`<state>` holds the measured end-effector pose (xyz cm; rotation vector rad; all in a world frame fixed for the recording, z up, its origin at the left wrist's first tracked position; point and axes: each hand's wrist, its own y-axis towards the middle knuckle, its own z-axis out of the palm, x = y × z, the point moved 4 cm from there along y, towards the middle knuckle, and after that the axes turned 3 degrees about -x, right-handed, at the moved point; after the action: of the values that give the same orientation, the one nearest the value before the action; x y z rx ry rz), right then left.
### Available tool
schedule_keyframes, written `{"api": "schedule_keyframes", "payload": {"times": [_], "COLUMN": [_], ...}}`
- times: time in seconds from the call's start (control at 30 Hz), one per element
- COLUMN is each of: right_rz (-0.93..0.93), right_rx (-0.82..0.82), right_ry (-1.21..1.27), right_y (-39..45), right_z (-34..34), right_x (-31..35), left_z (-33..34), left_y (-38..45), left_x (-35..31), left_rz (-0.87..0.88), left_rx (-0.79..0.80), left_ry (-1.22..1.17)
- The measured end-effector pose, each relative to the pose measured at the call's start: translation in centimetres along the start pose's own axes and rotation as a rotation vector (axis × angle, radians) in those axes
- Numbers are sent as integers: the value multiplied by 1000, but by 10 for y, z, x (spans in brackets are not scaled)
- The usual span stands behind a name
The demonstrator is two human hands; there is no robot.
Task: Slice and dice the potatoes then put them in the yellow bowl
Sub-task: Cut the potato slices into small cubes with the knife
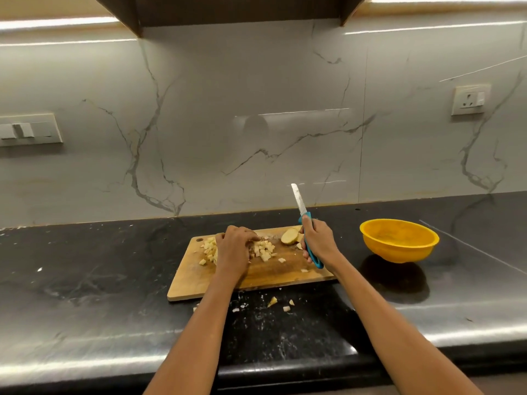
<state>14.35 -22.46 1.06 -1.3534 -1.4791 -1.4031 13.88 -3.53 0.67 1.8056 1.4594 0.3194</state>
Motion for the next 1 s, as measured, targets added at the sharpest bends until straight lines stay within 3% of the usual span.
{"api": "schedule_keyframes", "payload": {"times": [0.23, 0.43, 0.53, 0.87, 1.0], "right_rz": [-90, -81, -70, -70, -98], "right_rx": [-77, -204, -229, -253, -345], "right_ry": [-115, -44, -10, -21, -5], "right_y": [3, 8, 9, 14, 16], "right_z": [-6, -15, -17, -17, -20], "right_x": [1, -2, -3, -11, -11], "left_z": [10, 24, 30, 17, 14], "left_y": [-8, -15, -16, -3, -1], "left_x": [-28, -64, -66, -25, -22], "left_rz": [105, 184, 180, 38, -24], "left_rx": [137, 364, 448, 189, 110], "left_ry": [-25, -363, -375, 107, 207]}}
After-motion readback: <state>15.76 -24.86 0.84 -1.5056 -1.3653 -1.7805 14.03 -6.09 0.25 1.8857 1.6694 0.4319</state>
